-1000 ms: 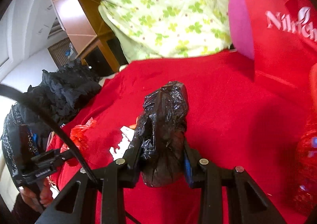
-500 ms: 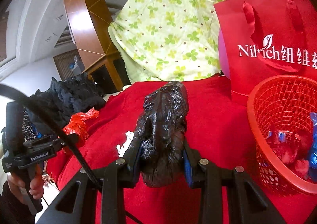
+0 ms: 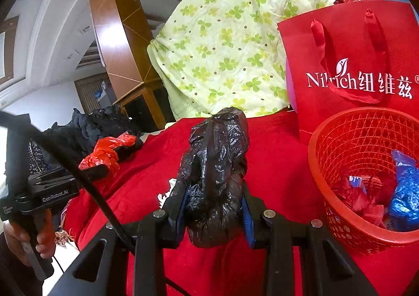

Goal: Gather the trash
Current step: 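Lift the black bag with the right tool while the left tool lifts the red bag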

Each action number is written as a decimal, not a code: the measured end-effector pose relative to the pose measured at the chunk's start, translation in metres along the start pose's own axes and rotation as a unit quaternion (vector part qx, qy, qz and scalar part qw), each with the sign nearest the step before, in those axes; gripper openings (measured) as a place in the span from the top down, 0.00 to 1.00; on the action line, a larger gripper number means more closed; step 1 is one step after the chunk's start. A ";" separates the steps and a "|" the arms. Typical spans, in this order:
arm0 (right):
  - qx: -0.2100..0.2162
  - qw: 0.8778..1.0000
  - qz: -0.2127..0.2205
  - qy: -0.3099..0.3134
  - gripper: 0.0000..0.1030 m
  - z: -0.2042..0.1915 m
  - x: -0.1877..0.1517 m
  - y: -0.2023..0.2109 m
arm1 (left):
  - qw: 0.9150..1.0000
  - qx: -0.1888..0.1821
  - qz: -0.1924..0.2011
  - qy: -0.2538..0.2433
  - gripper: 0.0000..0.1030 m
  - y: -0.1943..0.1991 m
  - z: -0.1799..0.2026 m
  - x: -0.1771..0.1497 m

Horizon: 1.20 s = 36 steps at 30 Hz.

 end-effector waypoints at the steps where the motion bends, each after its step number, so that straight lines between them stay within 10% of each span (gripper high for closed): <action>1: -0.001 1.000 0.002 0.001 0.64 0.000 0.000 0.001 | 1.000 0.001 0.000 -0.001 0.55 0.001 0.001 0.001; 36: 0.000 0.999 0.042 0.011 0.64 0.003 0.001 0.044 | 0.999 0.013 0.003 -0.038 0.55 0.003 0.043 0.007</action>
Point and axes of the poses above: each gripper's, at about its wrist camera, not at the fingertips, and y roughly against the way its jaws point, z to its right, x to its top, the point moved 2 cm from there along -y, roughly the way its jaws point, and after that the axes turned 12 degrees about x, right-handed, at the moved point
